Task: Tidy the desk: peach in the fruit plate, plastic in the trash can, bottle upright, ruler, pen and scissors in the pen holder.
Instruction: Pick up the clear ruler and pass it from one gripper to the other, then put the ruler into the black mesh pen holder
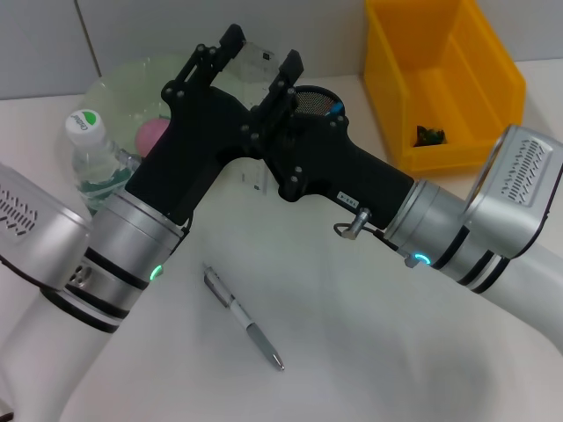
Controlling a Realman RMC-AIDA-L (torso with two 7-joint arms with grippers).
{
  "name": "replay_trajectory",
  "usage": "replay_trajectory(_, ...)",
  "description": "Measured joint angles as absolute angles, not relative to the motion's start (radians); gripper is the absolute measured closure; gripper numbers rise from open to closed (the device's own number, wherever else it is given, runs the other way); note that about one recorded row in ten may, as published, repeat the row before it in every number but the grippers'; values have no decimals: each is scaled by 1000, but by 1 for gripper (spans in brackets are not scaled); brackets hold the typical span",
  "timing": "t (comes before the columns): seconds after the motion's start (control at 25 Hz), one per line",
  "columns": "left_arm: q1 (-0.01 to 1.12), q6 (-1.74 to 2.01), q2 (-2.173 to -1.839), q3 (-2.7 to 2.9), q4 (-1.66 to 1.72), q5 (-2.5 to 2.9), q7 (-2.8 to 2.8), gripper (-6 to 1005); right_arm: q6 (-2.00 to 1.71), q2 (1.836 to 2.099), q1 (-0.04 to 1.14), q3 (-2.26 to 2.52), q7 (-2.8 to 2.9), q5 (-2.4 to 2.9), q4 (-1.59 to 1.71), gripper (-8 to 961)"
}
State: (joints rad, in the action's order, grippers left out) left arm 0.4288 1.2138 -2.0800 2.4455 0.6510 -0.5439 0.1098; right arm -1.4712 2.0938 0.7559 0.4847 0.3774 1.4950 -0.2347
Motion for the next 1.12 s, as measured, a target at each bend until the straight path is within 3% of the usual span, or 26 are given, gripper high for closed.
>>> replay_trajectory(0.36, 424, 1217, -2070, 2435, 642, -501, 230, 140, -1462, 2094, 753, 428, 373, 1493, -214, 944)
replay_trajectory(1.12, 376, 1231, -2055, 2216, 523, -72, 580, 144, -1265, 2094, 801, 208, 332, 1487, -146, 941)
